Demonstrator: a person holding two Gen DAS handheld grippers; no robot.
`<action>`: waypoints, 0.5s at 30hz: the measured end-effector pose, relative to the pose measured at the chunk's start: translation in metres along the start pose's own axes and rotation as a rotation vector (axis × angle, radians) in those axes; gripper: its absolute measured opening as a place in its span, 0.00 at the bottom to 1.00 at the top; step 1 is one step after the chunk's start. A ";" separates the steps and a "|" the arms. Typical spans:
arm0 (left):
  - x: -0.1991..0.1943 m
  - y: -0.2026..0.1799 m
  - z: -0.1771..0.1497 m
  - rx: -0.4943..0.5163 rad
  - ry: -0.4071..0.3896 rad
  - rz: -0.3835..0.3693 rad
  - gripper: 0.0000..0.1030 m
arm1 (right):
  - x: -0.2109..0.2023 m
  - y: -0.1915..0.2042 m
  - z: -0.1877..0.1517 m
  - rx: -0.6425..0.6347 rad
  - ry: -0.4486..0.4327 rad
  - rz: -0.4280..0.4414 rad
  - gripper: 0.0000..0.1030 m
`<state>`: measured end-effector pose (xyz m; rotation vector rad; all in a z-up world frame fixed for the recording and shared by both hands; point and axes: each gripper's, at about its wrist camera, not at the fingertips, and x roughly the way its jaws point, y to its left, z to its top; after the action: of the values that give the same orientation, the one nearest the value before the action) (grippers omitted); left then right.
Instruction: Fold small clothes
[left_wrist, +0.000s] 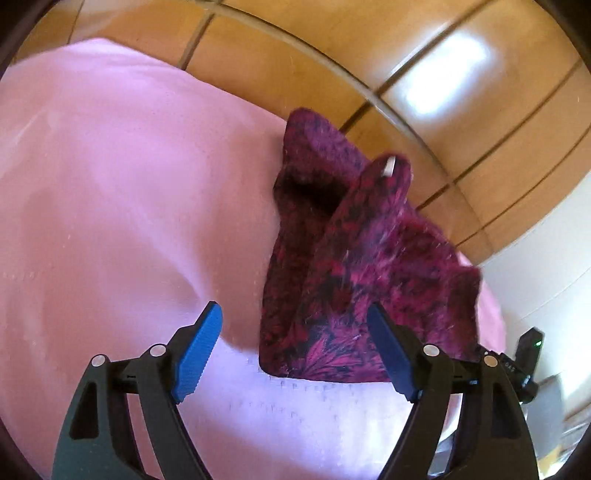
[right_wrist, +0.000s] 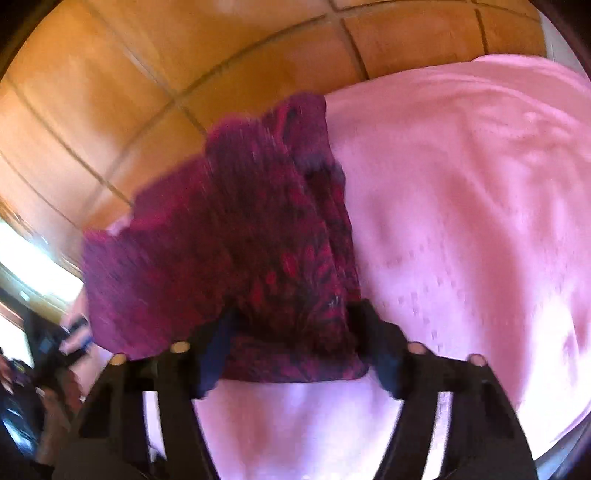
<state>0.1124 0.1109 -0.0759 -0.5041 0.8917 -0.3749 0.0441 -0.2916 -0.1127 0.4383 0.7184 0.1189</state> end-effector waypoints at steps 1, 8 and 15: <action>0.007 -0.003 0.000 0.008 0.010 0.005 0.65 | -0.001 0.001 -0.004 -0.013 -0.016 -0.020 0.53; 0.009 -0.003 0.000 -0.047 0.050 -0.050 0.13 | -0.011 0.002 0.000 0.013 -0.052 -0.028 0.18; -0.018 -0.015 -0.027 -0.042 0.049 -0.122 0.10 | -0.049 -0.006 -0.015 0.103 -0.079 0.111 0.13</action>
<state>0.0786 0.1004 -0.0698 -0.5919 0.9203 -0.4825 -0.0026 -0.3040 -0.0951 0.5788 0.6242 0.1682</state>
